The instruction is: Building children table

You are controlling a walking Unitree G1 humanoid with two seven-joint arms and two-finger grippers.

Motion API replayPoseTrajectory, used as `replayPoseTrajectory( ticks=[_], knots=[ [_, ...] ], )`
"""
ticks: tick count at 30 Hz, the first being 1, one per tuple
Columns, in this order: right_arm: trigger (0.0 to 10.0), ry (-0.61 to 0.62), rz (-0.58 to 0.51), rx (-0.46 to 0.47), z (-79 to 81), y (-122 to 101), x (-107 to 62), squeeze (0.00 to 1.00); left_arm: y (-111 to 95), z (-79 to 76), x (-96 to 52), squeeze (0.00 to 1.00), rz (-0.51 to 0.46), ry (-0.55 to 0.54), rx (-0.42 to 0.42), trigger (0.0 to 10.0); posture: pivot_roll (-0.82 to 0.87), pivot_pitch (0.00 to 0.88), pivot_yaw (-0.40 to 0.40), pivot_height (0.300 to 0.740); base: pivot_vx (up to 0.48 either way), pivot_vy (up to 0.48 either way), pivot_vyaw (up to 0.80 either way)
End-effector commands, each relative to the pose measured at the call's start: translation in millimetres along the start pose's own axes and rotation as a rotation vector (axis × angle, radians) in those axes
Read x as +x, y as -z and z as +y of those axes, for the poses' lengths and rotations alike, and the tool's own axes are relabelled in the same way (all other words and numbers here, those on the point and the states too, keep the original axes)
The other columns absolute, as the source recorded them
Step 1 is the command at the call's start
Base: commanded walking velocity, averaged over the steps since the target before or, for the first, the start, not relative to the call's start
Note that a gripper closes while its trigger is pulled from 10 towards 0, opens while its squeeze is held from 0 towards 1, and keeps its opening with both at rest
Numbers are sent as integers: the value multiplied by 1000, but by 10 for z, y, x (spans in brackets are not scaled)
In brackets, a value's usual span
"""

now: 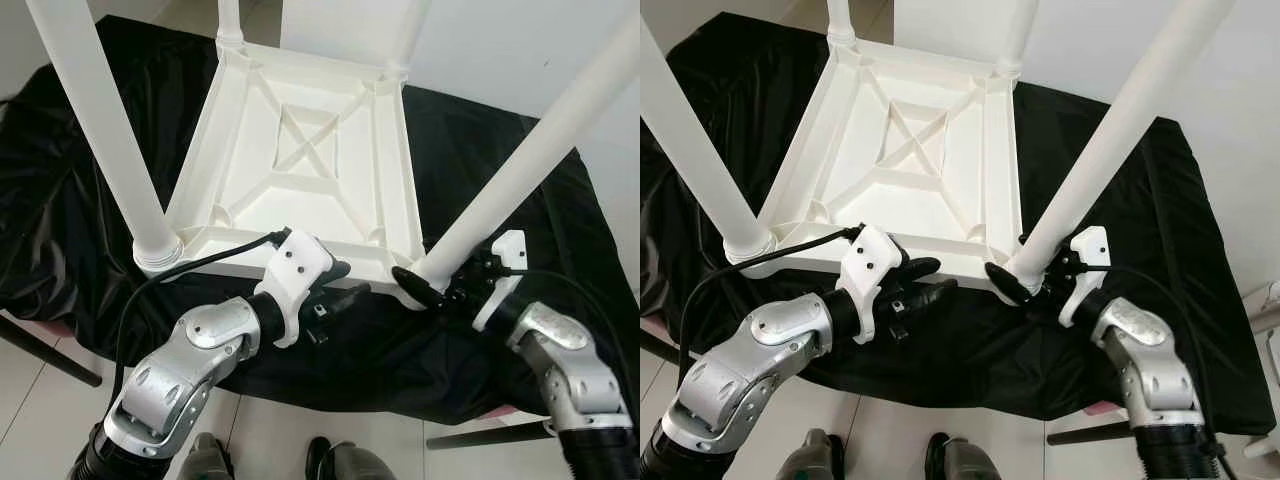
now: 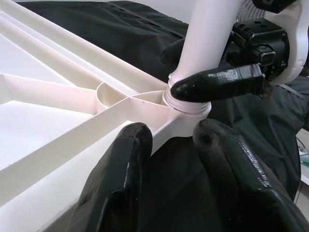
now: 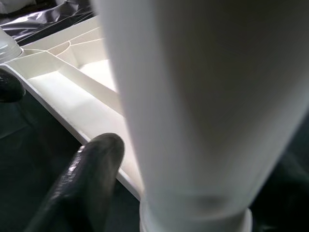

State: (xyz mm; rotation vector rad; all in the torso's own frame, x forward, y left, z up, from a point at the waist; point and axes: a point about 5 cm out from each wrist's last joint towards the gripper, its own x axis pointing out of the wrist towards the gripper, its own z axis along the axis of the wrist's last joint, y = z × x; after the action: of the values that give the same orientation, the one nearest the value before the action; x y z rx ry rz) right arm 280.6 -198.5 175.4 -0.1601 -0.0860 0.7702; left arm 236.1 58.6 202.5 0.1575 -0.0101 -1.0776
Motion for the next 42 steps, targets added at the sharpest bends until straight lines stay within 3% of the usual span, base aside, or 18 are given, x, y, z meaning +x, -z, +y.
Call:
replayPoseTrajectory(
  ticks=[1,8,15,17,21,24,28,34,39,40,41,42],
  knots=[
    [0,-17,11,7,7,38,-28,0,-3,-23,5,0,0,-6,9,10000,77,178,-105,740,0,0,0],
    [0,49,-19,53,-55,67,-90,0,-3,-22,14,0,-5,-12,4,10000,70,181,-111,740,0,0,0],
    [0,287,-31,75,15,117,-78,0,-2,-30,30,0,-11,-10,0,10000,55,181,-122,740,0,0,0],
    [0,287,-31,75,15,117,-78,0,-2,-30,30,0,-11,-10,0,10000,55,181,-122,740,0,0,0],
    [0,404,-24,87,102,142,-29,0,0,-44,41,0,-14,-7,-5,10000,49,184,-127,740,0,0,0],
    [0,566,-19,114,190,171,29,0,7,-60,45,0,-14,-4,-10,10000,47,187,-133,740,0,0,0],
    [0,663,-10,150,267,207,88,0,3,-57,50,0,-17,-8,-14,10000,47,187,-133,740,0,0,0],
    [0,905,66,192,367,301,129,0,-9,-53,49,0,-22,-13,-16,10000,47,187,-133,740,0,0,0],
    [0,939,65,227,458,288,191,0,-7,-47,40,0,-21,-17,-15,10000,56,185,-142,740,0,0,0],
    [2588,933,54,248,468,284,201,0,-5,-47,39,0,-21,-18,-15,10000,59,181,-142,740,0,0,0],
    [2588,933,54,248,468,284,201,0,-5,-47,39,0,-21,-18,-15,10000,59,181,-142,740,0,0,0],
    [10000,916,36,260,463,271,207,0,-5,-45,37,0,-20,-17,-14,10000,59,181,-142,740,0,0,0]
  ],
)
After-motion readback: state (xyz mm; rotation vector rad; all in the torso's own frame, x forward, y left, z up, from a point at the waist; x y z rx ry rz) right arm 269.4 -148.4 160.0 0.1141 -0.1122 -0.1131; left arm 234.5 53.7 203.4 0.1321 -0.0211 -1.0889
